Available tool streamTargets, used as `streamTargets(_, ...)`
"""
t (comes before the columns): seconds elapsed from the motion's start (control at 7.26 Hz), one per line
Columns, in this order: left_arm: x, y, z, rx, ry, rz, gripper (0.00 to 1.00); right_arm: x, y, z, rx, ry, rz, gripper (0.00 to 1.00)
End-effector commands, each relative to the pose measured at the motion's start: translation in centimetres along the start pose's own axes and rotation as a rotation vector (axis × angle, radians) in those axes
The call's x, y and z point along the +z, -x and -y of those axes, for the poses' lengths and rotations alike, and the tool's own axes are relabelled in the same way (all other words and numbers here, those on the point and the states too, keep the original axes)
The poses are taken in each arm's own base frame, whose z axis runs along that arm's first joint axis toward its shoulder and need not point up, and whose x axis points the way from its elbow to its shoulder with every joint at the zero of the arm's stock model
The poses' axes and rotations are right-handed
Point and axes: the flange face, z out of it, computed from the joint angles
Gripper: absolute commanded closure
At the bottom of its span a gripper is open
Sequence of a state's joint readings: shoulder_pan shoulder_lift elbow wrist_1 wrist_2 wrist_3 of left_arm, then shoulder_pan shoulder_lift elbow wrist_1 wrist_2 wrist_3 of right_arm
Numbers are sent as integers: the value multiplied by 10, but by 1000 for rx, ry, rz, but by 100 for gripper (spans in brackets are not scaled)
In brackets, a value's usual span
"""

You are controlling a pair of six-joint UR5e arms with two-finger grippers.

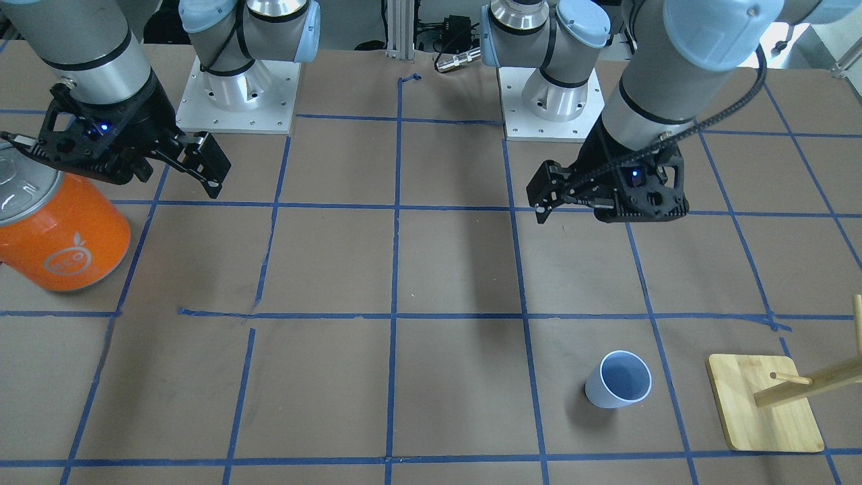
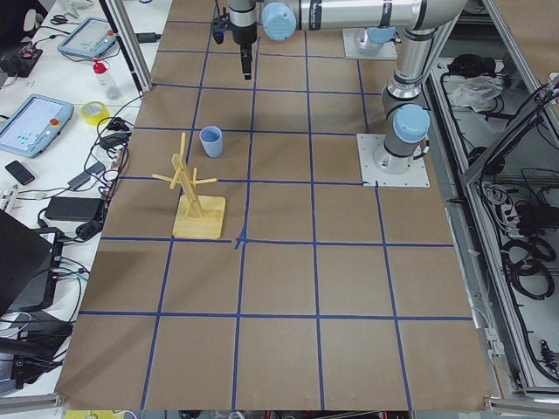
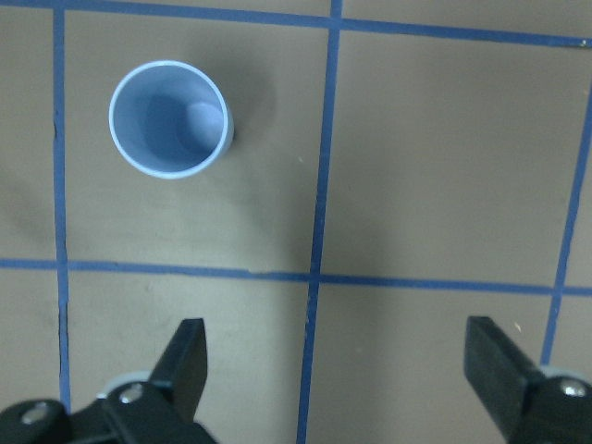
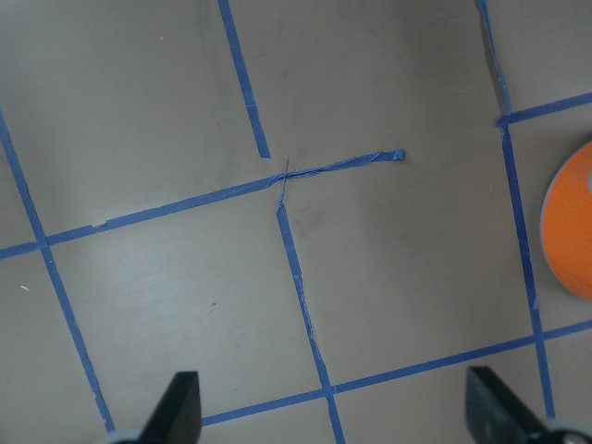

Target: Flip cup

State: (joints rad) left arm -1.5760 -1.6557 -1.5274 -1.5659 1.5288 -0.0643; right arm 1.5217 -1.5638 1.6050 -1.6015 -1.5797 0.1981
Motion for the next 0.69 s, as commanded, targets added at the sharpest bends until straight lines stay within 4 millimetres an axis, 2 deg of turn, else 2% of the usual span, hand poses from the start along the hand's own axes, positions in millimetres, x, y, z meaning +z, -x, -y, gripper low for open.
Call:
streamTargets(0.0, -7, -11, -53, 9, 18, -12, 0, -1, 0, 0, 1, -1, 1, 0)
streamTargets(0.14, -8, -11, -59, -22, 13, -5, 0, 0, 0, 0, 1, 0, 0, 0)
streamTargets(0.28, -6, -10, -56, -15, 9, -1, 0, 0, 0, 0, 1, 0, 0, 0)
streamTargets(0.55, -18, -10, -38, -9, -123, -9, 0, 0, 0, 1, 0, 0, 0, 0)
